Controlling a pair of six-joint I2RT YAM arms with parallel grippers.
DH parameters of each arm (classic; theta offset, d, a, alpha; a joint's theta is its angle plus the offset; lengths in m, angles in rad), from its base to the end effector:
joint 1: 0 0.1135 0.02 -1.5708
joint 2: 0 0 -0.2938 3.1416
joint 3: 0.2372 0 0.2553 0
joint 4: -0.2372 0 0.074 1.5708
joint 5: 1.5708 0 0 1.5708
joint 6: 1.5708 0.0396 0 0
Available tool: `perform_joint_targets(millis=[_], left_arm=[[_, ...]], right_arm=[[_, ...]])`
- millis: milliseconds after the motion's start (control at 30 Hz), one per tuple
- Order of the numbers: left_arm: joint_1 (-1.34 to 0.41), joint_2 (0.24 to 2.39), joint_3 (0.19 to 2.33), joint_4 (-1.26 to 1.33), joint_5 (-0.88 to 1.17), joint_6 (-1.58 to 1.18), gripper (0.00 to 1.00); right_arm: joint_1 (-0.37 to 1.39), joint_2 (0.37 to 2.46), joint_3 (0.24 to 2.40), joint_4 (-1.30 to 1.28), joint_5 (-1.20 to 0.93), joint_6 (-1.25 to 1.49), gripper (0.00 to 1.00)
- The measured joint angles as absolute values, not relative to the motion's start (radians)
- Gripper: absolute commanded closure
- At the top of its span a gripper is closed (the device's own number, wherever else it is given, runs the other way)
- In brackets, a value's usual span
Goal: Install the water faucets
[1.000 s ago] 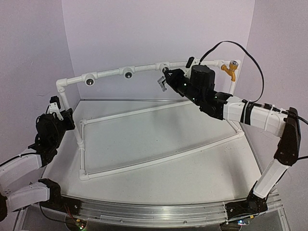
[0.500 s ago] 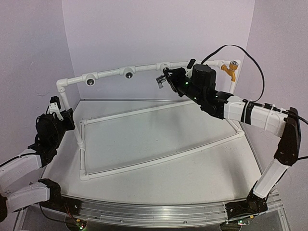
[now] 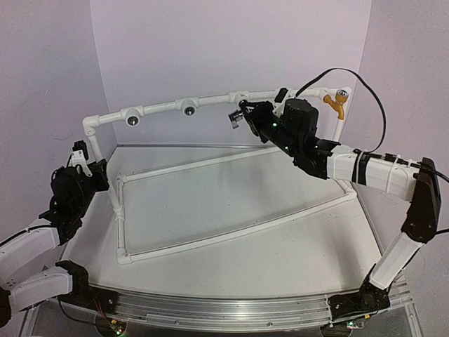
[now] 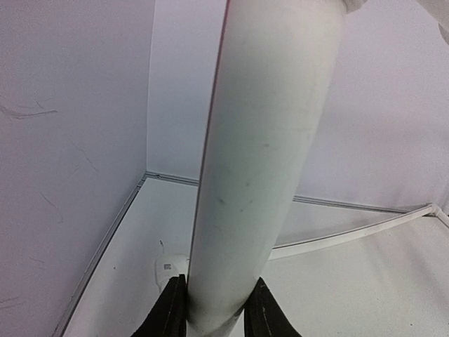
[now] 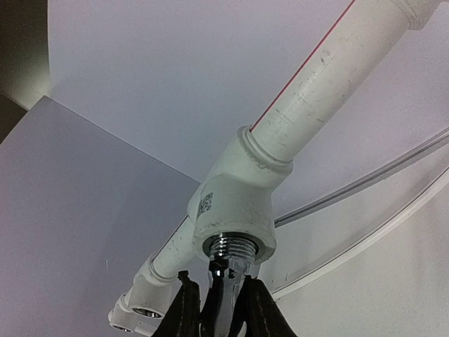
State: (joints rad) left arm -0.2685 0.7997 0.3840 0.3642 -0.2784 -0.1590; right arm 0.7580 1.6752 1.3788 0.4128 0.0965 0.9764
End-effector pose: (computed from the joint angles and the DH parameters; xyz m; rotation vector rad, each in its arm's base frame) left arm 0.1749 -0.0368 0.2731 -0.1256 1.6164 -0.1038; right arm 0.3063 0.2847 0.4038 0.2608 1.5818 1.3217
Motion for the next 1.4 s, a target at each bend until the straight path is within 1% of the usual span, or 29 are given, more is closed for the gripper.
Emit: perform_joint_targets(millis=[67, 233, 333, 400, 433, 467, 533, 667, 833, 967, 1100, 1267, 1400], left_arm=[[-0.269, 0.796, 0.385, 0.357, -0.277, -0.163, 0.88], [-0.272, 0.772, 0.405, 0.294, -0.269, -0.206, 0.5], [-0.28, 0.727, 0.412, 0.245, -0.245, -0.274, 0.33], [-0.286, 0.683, 0.414, 0.208, -0.231, -0.31, 0.26], [-0.287, 0.662, 0.417, 0.187, -0.225, -0.328, 0.19], [-0.288, 0.635, 0.422, 0.163, -0.217, -0.343, 0.16], [-0.288, 0.59, 0.434, 0.117, -0.202, -0.364, 0.11], [-0.288, 0.51, 0.486, 0.001, -0.157, -0.417, 0.1], [-0.288, 0.451, 0.534, -0.092, -0.02, -0.475, 0.12], [-0.288, 0.449, 0.551, -0.116, 0.108, -0.539, 0.15], [-0.288, 0.474, 0.556, -0.129, 0.201, -0.578, 0.15], [-0.288, 0.474, 0.556, -0.134, 0.239, -0.586, 0.14], [-0.289, 0.452, 0.556, -0.143, 0.203, -0.605, 0.14]], right_arm=[[0.756, 1.675, 1.376, 0.42, 0.091, 0.969, 1.0], [0.747, 1.675, 1.375, 0.425, 0.073, 0.955, 1.0], [0.739, 1.675, 1.375, 0.429, 0.062, 0.947, 1.0], [0.738, 1.675, 1.375, 0.429, 0.055, 0.943, 1.0], [0.737, 1.675, 1.375, 0.43, 0.052, 0.942, 1.0], [0.736, 1.675, 1.375, 0.43, 0.05, 0.941, 1.0], [0.733, 1.676, 1.375, 0.432, 0.04, 0.936, 1.0], [0.728, 1.676, 1.375, 0.434, 0.029, 0.931, 1.0], [0.719, 1.677, 1.376, 0.441, 0.001, 0.922, 1.0], [0.704, 1.686, 1.38, 0.509, -0.061, 0.987, 1.0], [0.687, 1.694, 1.384, 0.564, -0.096, 1.045, 1.0], [0.663, 1.697, 1.388, 0.591, -0.127, 1.038, 1.0], [0.65, 1.67, 1.355, 0.544, -0.183, 0.911, 1.0]])
